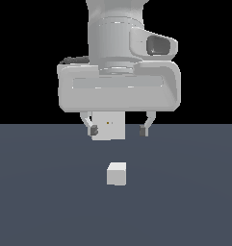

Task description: Plug the charger into the wall socket.

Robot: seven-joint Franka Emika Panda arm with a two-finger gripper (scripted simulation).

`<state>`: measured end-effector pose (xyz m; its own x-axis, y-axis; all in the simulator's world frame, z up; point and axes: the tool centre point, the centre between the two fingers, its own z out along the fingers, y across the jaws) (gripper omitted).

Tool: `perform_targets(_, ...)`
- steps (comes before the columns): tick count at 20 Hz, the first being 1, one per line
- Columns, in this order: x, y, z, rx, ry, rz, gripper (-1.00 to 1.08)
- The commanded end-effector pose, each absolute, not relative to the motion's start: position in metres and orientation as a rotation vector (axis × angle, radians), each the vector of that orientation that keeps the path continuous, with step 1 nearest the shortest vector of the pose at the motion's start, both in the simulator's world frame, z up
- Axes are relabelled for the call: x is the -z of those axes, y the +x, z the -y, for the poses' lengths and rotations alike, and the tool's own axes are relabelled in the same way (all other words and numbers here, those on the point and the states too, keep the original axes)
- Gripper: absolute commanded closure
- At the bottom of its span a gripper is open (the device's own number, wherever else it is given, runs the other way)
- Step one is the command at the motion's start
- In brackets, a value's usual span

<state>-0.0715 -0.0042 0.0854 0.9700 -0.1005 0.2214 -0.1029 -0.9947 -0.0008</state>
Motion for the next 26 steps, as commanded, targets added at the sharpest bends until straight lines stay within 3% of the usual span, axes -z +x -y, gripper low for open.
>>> perform_targets(1,-0.078,-0.076,0.004,-0.372,3.102,0.173,-0.92)
perform_targets(26,-0.028,-0.083,0.004,-0.415,3.091,0.198,-0.92)
